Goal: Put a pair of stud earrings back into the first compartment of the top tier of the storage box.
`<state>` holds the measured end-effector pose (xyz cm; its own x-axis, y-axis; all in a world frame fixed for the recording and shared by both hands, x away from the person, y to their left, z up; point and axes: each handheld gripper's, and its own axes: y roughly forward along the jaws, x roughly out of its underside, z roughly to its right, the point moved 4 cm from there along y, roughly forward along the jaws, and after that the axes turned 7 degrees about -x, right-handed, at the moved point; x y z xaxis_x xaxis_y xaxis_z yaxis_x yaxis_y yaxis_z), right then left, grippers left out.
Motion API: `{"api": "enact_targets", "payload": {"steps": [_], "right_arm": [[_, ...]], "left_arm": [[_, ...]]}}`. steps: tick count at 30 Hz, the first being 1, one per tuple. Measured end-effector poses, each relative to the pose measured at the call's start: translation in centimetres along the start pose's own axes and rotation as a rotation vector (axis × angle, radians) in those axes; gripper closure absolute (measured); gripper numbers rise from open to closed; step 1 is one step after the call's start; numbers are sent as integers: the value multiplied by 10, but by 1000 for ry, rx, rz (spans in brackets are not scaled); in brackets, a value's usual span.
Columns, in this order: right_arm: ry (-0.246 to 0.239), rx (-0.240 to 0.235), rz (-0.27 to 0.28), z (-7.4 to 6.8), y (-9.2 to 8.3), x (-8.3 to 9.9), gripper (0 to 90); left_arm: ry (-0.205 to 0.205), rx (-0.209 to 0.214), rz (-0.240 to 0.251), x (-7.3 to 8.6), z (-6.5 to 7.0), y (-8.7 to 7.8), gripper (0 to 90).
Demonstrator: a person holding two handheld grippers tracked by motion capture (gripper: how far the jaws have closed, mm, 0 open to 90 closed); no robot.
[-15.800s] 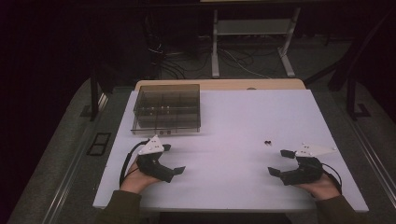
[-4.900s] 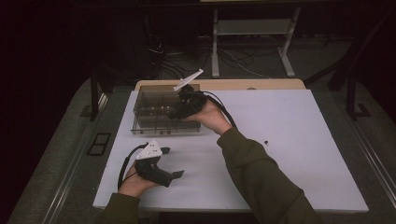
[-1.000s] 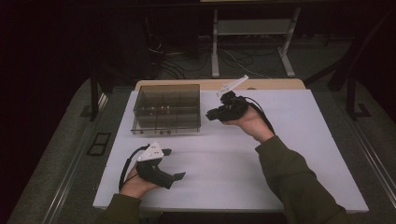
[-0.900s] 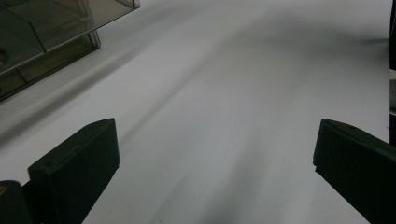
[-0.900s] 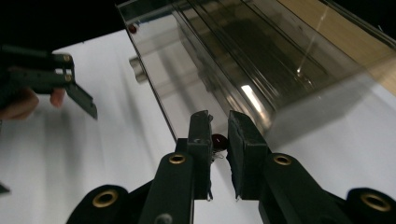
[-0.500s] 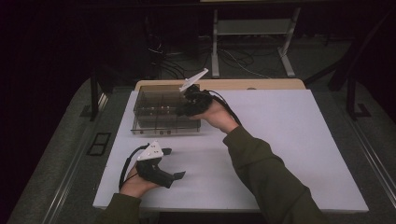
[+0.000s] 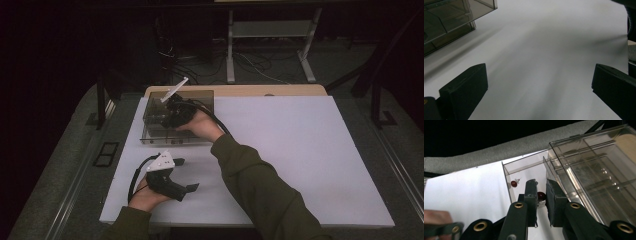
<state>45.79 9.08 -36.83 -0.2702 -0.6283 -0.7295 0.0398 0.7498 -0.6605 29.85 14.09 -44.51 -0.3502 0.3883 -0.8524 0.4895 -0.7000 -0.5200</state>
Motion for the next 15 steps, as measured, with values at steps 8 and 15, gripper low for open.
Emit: {"api": "enact_targets", "payload": {"steps": [8, 15], "right_arm": [[-4, 0, -27, -1, 21, -3, 713], [5, 9, 17, -1, 1, 2, 634]], "left_arm": [[8, 0, -3, 0, 0, 1, 0], [13, -2, -8, 0, -1, 0, 0]]}}
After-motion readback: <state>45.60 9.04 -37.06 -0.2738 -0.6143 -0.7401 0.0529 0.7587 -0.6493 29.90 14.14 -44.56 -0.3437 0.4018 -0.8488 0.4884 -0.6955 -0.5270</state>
